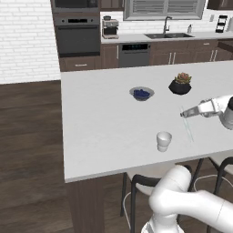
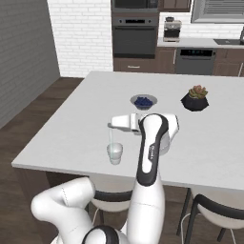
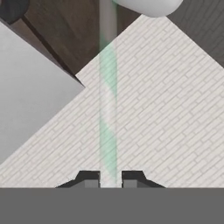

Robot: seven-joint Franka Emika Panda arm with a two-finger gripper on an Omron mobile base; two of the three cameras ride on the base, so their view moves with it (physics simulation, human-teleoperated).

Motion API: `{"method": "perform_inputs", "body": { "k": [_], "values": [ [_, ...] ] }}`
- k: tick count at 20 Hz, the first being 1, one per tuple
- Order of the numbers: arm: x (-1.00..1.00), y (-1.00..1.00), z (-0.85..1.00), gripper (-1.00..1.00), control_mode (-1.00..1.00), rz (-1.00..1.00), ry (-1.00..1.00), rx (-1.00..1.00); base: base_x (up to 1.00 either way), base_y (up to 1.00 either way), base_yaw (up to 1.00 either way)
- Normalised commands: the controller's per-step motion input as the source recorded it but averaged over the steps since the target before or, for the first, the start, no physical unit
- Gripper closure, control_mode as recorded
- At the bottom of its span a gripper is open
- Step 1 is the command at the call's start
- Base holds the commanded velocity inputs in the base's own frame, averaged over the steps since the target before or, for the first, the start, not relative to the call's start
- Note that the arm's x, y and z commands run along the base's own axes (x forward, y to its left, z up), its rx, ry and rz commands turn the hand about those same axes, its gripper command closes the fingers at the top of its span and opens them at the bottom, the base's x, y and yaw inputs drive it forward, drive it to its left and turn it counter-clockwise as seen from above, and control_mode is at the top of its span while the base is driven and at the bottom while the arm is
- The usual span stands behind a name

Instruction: Take a straw from the drawer in front and place it inside the glass cup on the dining counter.

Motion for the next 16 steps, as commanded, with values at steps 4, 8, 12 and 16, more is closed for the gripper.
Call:
{"method": "perform_inputs", "body": {
  "k": [4,8,12,16],
  "values": [
    [0.39,-0.07,-0.32,1.0,-1.0,0.13,-0.32,0.0,0.0,0.0,0.0],
    [0.34,-0.1,-0.3,1.0,-1.0,0.14,-0.33,0.0,0.0,0.0,0.0],
    [0.23,-0.12,-0.34,1.0,-1.0,0.13,-0.32,0.0,0.0,0.0,0.0],
    [0.15,-0.04,-0.44,1.0,-1.0,0.1,-0.28,0.02,0.0,0.0,0.0]
  ]
}}
